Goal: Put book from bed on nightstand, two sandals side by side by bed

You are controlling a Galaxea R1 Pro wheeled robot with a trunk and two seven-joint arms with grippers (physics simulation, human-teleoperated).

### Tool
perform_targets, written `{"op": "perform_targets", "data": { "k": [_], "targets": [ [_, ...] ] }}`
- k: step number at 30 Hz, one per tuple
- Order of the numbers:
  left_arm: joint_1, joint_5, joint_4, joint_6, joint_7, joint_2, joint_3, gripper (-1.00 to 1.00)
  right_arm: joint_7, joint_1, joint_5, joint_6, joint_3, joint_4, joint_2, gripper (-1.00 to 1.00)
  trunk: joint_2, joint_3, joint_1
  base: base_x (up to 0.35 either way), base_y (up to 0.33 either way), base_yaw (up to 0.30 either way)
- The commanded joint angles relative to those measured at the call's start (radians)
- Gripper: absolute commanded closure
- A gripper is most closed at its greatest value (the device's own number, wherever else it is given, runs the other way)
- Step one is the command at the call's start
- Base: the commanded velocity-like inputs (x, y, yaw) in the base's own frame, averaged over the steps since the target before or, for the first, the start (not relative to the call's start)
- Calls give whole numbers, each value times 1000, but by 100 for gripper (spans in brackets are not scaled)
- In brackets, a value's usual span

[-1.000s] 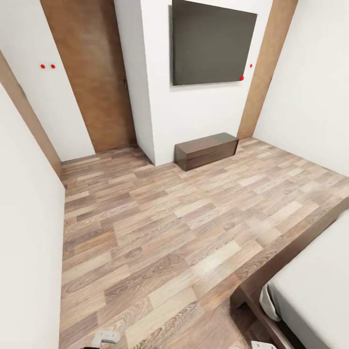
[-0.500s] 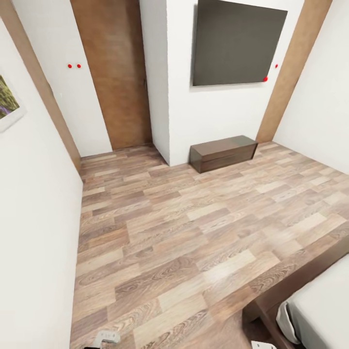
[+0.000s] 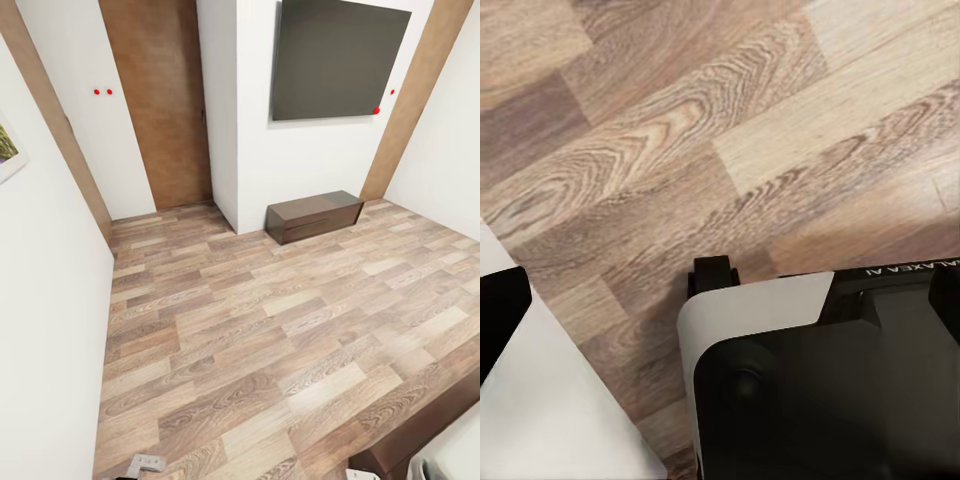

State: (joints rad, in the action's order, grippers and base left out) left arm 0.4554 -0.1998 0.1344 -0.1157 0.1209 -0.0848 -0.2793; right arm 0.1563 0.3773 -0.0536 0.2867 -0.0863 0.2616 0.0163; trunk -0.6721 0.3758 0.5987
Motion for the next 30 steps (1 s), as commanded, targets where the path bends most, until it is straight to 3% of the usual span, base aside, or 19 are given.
{"op": "perform_targets", "data": {
  "k": [1, 22, 30],
  "targets": [
    [0, -10, 2, -6, 2, -1, -8, -100, 3, 0, -6, 5, -3, 2, 0, -100, -1, 0, 1, 345, 77, 33],
    [0, -10, 2, -7, 3, 0, -8, -100, 3, 0, -3, 5, -3, 2, -1, -100, -1, -29, 1, 345, 70, 56],
    [0, -9, 2, -7, 3, 0, -8, -100, 3, 0, -2, 4, -2, 2, -1, -100, -1, -42, 1, 211, 11, 63]
  ]
}}
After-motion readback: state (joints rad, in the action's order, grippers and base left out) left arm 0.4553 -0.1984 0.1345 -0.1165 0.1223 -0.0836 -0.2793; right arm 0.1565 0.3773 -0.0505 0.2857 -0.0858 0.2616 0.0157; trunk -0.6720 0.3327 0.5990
